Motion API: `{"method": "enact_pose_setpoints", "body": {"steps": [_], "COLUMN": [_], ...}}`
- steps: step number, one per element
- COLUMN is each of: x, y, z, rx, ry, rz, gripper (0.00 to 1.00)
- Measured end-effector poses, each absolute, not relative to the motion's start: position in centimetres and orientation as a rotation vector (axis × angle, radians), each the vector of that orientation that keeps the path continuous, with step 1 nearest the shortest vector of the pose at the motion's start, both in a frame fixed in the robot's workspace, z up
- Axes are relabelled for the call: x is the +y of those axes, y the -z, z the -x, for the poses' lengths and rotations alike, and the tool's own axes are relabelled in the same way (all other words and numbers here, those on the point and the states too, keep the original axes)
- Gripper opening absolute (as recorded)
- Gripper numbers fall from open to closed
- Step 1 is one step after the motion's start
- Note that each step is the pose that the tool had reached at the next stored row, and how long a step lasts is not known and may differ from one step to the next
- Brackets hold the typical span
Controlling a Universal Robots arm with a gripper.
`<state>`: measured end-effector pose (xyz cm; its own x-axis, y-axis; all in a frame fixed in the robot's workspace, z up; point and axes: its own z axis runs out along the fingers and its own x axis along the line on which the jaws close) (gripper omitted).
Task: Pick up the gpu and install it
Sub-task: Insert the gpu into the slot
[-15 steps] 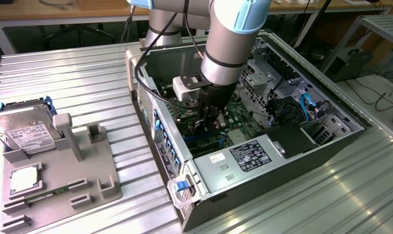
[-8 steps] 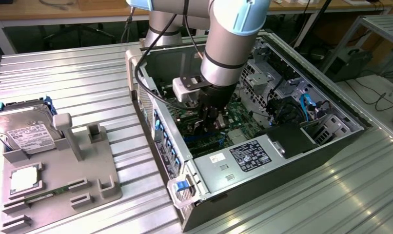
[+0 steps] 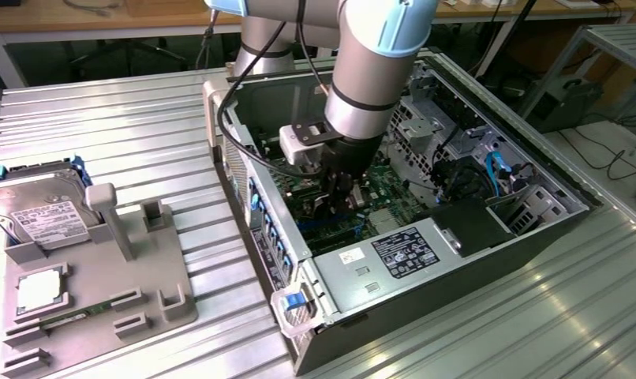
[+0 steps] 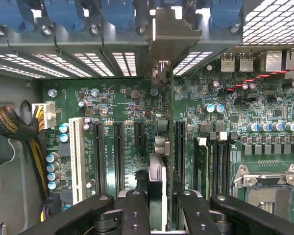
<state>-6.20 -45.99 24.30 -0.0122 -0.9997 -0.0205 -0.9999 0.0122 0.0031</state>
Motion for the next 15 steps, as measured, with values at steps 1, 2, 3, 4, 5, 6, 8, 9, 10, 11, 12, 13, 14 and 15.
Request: {"method": "enact_pose_setpoints", "body": {"steps": [1, 2, 3, 4, 5, 6, 8, 9, 10, 11, 12, 13, 14, 15], "x": [-46.00, -46.00, -46.00, -46.00, -46.00, -46.00, -46.00, -46.00, -46.00, -46.00, -46.00, -46.00, -46.00, -45.98], "y": [-24.42, -24.44, -24.44, -24.44, -24.44, -24.45, -24.44, -24.45, -24.45, -24.45, -24.44, -24.44, -24.43, -24.43], "z": [6.20, 6.21, 6.21, 6.21, 6.20, 6.21, 6.21, 6.21, 6.21, 6.21, 6.21, 6.21, 6.20, 6.20], "rx": [2.227, 2.227, 2.227, 2.227, 2.227, 2.227, 2.227, 2.227, 2.227, 2.227, 2.227, 2.227, 2.227, 2.227], "ry": [-0.025, -0.025, -0.025, -0.025, -0.025, -0.025, -0.025, -0.025, -0.025, -0.025, -0.025, -0.025, -0.025, -0.025], "rz": [2.200, 2.200, 2.200, 2.200, 2.200, 2.200, 2.200, 2.200, 2.200, 2.200, 2.200, 2.200, 2.200, 2.200], "gripper": [0.28, 0.28, 0.28, 0.28, 0.28, 0.28, 0.28, 0.28, 0.28, 0.28, 0.28, 0.28, 0.28, 0.28]}}
